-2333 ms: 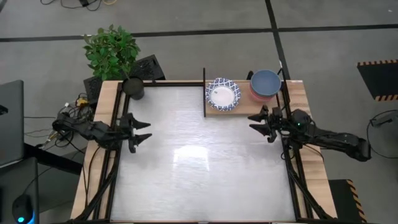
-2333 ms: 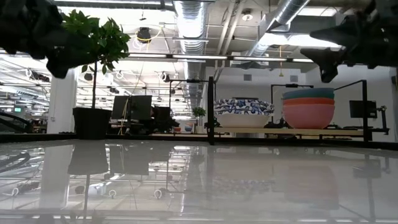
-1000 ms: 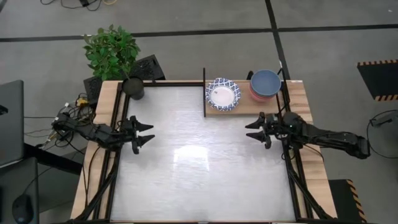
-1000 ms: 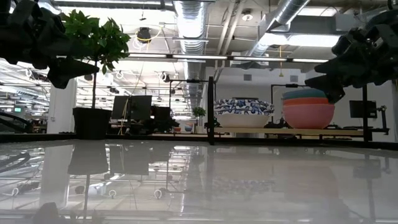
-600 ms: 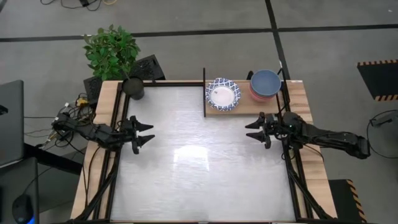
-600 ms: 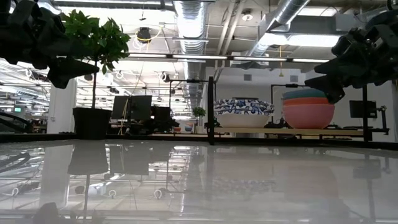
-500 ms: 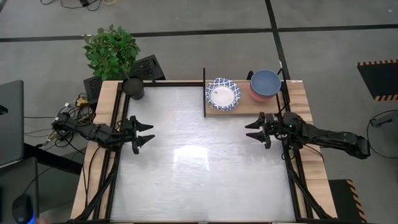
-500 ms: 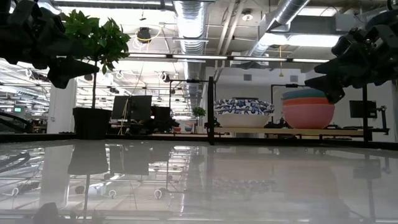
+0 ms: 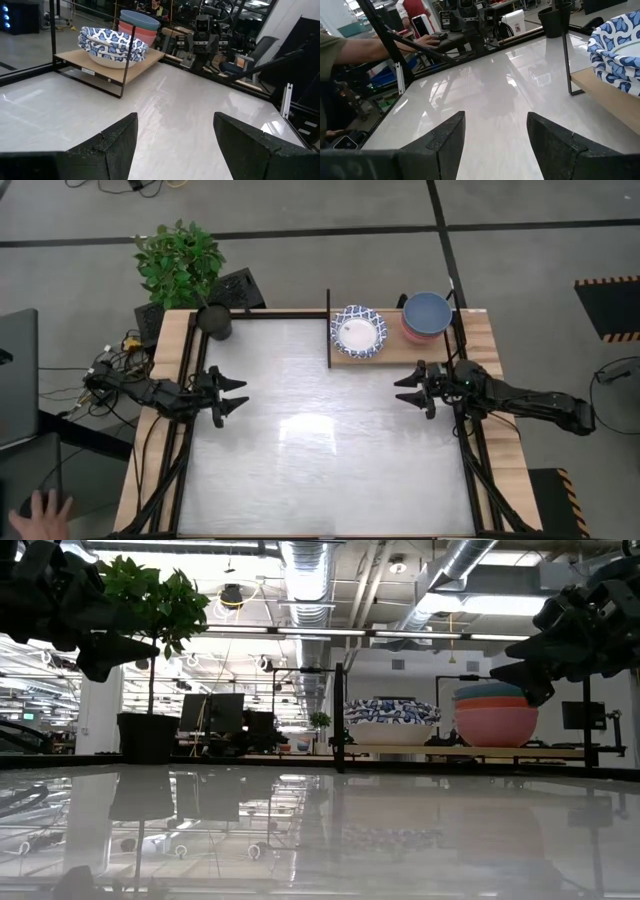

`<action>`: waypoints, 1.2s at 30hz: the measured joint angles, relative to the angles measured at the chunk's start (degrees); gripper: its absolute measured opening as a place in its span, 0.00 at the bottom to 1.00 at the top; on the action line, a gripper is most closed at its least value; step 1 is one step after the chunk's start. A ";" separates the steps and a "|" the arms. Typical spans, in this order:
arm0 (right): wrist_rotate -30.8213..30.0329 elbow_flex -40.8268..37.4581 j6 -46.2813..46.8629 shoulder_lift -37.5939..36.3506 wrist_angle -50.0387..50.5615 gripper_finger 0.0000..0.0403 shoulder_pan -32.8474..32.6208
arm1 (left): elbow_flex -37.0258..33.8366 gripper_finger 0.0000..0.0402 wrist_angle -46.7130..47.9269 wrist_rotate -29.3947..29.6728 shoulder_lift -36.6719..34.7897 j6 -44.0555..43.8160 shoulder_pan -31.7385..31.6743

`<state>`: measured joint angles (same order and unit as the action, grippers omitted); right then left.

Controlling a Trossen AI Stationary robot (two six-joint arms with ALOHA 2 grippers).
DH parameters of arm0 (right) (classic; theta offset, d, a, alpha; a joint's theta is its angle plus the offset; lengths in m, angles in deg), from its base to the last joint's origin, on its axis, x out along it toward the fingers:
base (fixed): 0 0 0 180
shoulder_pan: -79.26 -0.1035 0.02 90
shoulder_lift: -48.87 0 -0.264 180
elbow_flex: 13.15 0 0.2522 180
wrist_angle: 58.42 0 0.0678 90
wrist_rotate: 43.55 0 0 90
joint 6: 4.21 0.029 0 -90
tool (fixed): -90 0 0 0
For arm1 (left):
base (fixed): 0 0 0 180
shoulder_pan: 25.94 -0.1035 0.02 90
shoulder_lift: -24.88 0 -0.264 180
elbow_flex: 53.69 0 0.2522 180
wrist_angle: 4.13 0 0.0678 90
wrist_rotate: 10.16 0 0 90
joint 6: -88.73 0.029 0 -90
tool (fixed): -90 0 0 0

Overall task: Place and stack bowls onto a shelf
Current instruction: Return to Home Position

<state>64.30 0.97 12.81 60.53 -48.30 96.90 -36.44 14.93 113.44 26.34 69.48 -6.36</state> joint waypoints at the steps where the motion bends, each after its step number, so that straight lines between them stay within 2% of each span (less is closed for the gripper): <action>1: 0.00 0.00 0.00 0.00 0.00 0.59 0.00 | 0.00 0.61 0.00 -0.01 0.00 0.13 -0.01; 36: 0.02 0.00 0.00 0.00 0.07 0.59 0.01 | -0.02 0.61 0.07 1.28 0.00 1.69 -0.03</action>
<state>64.32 0.97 12.81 60.53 -48.23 96.91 -36.46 15.00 114.71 26.34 71.17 -6.39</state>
